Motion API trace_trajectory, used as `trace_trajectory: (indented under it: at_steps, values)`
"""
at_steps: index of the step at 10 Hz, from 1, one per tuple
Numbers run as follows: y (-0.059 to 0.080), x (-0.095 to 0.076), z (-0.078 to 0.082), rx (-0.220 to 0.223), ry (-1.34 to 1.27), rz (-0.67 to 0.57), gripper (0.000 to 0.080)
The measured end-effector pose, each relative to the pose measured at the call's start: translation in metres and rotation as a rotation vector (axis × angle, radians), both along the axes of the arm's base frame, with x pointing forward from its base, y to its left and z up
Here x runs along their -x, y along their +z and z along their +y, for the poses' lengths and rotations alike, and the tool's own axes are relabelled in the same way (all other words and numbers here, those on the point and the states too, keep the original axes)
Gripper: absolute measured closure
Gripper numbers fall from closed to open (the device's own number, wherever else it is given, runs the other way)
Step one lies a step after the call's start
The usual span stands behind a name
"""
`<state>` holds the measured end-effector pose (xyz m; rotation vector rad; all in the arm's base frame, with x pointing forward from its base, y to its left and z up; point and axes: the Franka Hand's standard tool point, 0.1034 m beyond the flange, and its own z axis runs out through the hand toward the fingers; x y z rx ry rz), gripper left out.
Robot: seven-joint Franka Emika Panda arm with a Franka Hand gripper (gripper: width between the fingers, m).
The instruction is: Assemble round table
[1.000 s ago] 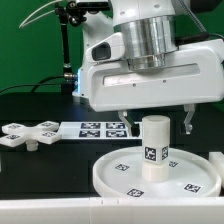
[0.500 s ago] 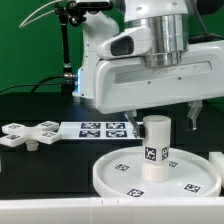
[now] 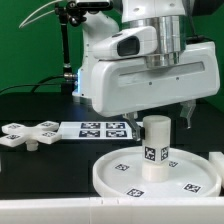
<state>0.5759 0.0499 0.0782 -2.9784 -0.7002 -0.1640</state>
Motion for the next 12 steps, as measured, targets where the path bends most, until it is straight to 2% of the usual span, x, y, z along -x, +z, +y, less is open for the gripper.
trace_trajectory:
  at_steps: [3, 7, 12]
  values:
    - [0.0028, -0.0054, -0.0032, 0.068, 0.316, -0.049, 0.0150]
    - [0.0003, -0.0051, -0.0035, 0.127, 0.622, -0.065, 0.0150]
    - [-0.0008, -0.0052, -0.0034, 0.191, 0.880, -0.085, 0.0150]
